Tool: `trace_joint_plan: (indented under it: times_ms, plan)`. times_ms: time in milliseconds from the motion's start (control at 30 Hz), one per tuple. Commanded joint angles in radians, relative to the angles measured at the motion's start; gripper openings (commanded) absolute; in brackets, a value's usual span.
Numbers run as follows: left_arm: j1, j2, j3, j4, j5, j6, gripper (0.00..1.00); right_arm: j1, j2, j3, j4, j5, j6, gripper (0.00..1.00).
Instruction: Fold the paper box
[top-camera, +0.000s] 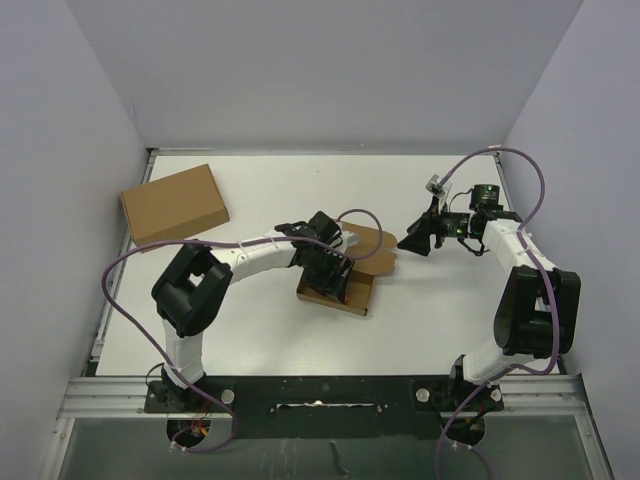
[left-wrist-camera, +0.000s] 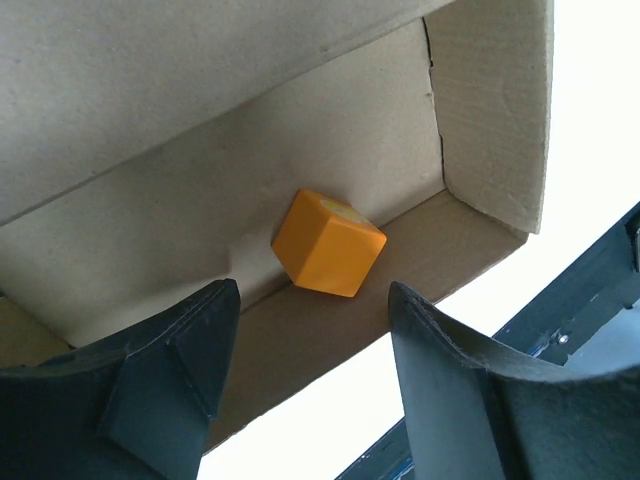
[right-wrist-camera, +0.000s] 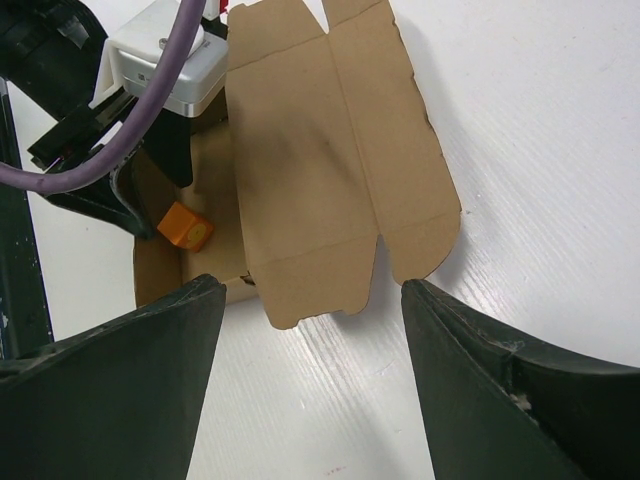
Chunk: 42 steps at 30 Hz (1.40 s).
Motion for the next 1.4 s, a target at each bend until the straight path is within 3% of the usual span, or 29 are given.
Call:
trace_joint_plan:
  times_ms: [0, 267, 533, 700, 833, 967, 1033, 1367]
  plan:
    - [-0.006, -0.067, 0.003, 0.022, -0.026, -0.013, 0.6, -0.003, -0.027, 0.033, 0.003, -0.043, -0.017, 0.72]
    - [0.036, -0.273, -0.12, 0.216, -0.089, -0.038, 0.62, -0.002, -0.039, 0.027, 0.009, -0.063, -0.004, 0.72]
    - [0.23, -0.579, -0.409, 0.596, -0.093, -0.052, 0.62, 0.009, -0.042, 0.016, 0.048, -0.09, 0.096, 0.72]
    - [0.363, -0.673, -0.589, 0.86, -0.087, -0.104, 0.77, 0.019, -0.035, 0.005, 0.091, -0.116, 0.218, 0.72]
    - [0.501, -0.572, -0.577, 0.954, 0.106, -0.28, 0.82, 0.025, -0.04, -0.022, 0.136, -0.114, 0.287, 0.72]
    - [0.556, -0.356, -0.45, 0.982, 0.319, -0.406, 0.74, 0.025, -0.036, -0.044, 0.184, -0.12, 0.327, 0.72]
    - [0.56, -0.231, -0.368, 0.932, 0.384, -0.417, 0.67, 0.027, -0.021, -0.041, 0.18, -0.124, 0.33, 0.72]
    - [0.558, 0.06, -0.021, 0.625, 0.526, -0.292, 0.64, 0.035, 0.031, -0.004, 0.103, -0.132, 0.275, 0.71]
